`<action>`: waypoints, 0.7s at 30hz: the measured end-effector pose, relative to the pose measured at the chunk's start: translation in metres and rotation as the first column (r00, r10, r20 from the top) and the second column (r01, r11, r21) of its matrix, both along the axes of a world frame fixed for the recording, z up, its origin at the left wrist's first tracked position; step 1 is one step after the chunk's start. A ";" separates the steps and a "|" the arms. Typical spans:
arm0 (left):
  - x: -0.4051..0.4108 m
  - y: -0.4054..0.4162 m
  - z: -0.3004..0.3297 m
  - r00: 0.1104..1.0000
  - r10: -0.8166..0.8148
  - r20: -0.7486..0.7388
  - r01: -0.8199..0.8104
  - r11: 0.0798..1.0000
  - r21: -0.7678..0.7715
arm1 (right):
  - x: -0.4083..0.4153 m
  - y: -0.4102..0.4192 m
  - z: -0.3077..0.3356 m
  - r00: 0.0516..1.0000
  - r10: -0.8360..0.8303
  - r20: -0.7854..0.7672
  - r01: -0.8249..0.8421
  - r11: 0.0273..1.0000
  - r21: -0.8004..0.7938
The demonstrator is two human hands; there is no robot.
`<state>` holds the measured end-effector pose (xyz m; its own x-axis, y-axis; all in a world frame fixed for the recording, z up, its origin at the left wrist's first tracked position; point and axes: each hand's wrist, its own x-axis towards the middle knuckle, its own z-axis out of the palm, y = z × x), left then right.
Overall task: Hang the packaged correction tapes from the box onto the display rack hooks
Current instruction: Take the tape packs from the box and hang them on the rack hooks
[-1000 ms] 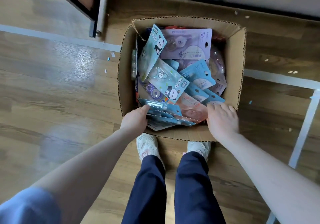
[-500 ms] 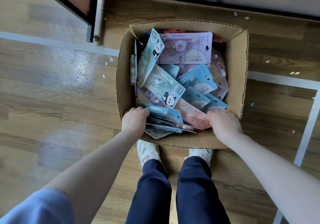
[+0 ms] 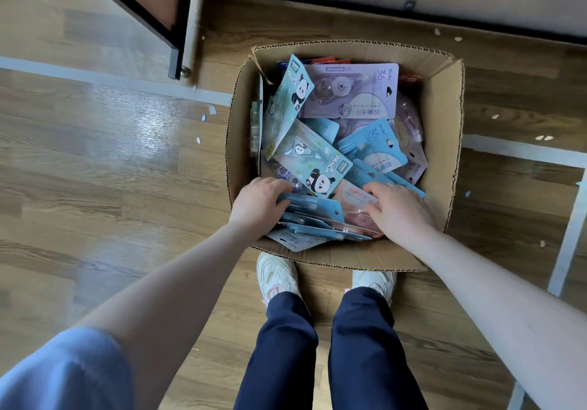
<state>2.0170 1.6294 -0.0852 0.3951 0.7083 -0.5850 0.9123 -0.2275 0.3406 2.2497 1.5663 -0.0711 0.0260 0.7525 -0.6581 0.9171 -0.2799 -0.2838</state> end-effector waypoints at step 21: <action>0.002 0.022 0.019 0.930 -0.308 -0.202 0.310 0.950 -0.024 | 0.037 0.000 0.023 0.998 -0.031 -0.051 0.033 0.998 0.046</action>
